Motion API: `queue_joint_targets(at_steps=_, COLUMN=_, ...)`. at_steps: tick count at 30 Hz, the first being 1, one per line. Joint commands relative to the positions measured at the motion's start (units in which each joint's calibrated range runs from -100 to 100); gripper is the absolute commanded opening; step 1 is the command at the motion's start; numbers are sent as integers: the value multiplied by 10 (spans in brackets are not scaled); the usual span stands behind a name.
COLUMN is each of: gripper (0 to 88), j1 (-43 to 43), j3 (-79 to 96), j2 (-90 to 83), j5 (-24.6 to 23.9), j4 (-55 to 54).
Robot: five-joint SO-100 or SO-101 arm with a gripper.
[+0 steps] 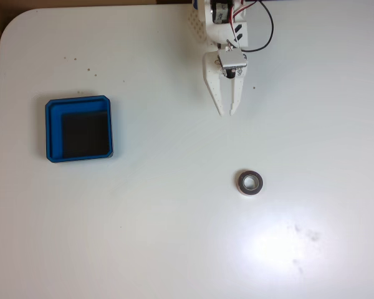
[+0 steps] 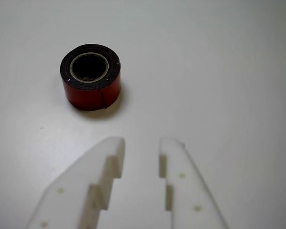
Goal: Pick the red roll and drop it in the blue box
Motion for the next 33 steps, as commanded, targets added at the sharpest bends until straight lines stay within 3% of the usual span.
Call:
queue_joint_targets(at_steps=1, gripper=7, j1=-2, j3=9, j2=-2, j5=2, j4=-8)
queue_joint_targets(at_steps=33, gripper=7, j1=0, j3=9, j2=-2, j5=1, j4=-8)
